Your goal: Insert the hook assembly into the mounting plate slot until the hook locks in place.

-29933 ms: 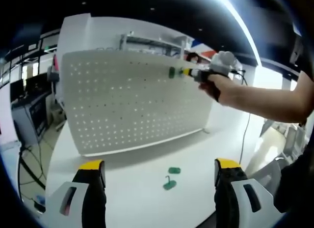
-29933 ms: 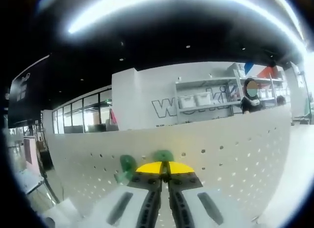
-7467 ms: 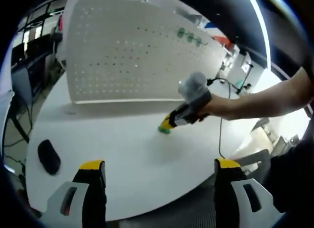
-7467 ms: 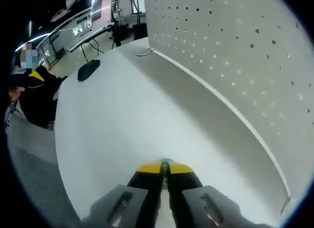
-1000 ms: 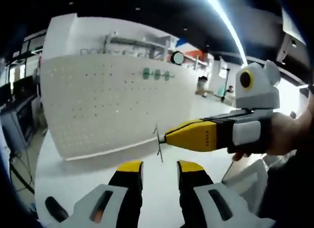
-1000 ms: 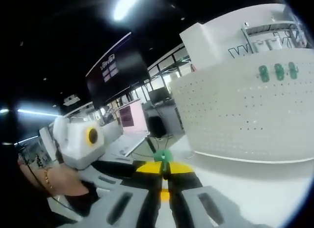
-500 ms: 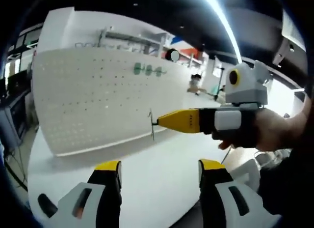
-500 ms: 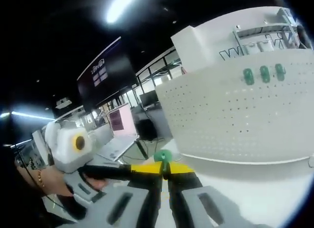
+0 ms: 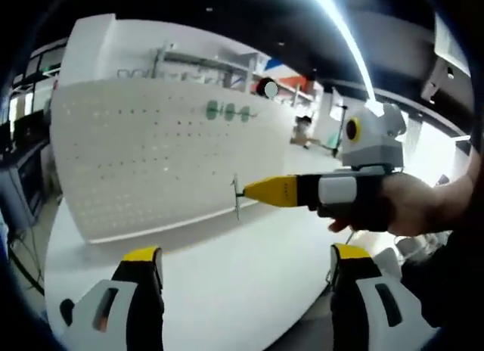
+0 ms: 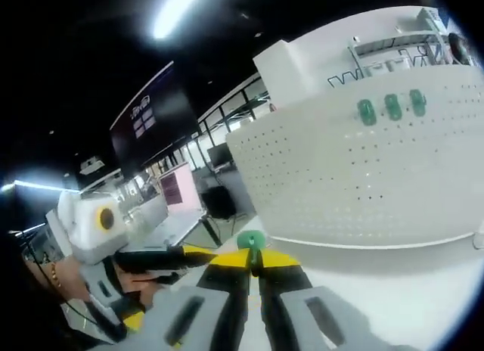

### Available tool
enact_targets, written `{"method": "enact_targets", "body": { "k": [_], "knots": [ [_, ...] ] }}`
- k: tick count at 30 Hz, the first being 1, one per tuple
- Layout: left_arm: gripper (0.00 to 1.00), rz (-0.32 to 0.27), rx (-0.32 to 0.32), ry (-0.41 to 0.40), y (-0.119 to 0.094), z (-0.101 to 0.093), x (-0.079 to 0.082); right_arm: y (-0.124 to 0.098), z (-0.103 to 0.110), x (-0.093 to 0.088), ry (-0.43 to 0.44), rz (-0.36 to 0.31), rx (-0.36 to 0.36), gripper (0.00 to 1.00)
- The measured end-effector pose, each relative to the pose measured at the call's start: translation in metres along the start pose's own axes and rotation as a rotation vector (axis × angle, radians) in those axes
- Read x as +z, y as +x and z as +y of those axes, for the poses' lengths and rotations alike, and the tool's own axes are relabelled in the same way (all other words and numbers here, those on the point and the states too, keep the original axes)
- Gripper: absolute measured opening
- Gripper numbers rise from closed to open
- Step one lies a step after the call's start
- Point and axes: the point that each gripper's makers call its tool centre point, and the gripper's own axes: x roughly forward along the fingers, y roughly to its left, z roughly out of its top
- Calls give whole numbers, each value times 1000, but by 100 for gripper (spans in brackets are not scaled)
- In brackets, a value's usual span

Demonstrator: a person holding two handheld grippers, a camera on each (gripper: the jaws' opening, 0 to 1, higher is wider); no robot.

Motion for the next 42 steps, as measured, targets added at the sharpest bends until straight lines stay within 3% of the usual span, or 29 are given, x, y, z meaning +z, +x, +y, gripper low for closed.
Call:
{"method": "enact_targets", "body": {
  "k": [6,23,34,42],
  "knots": [
    [100,-5,6,9,1,1,3,0,-7,5,2,-14,-13,1],
    [100,5,21,-5,1,7,0,6,-30,24,-42,-55,-62,1],
    [99,17,34,-22,1,11,-2,19,-54,35,-58,-69,-94,1],
    [98,26,47,-35,1,17,-6,11,-89,60,-68,-119,-170,1]
  ]
}}
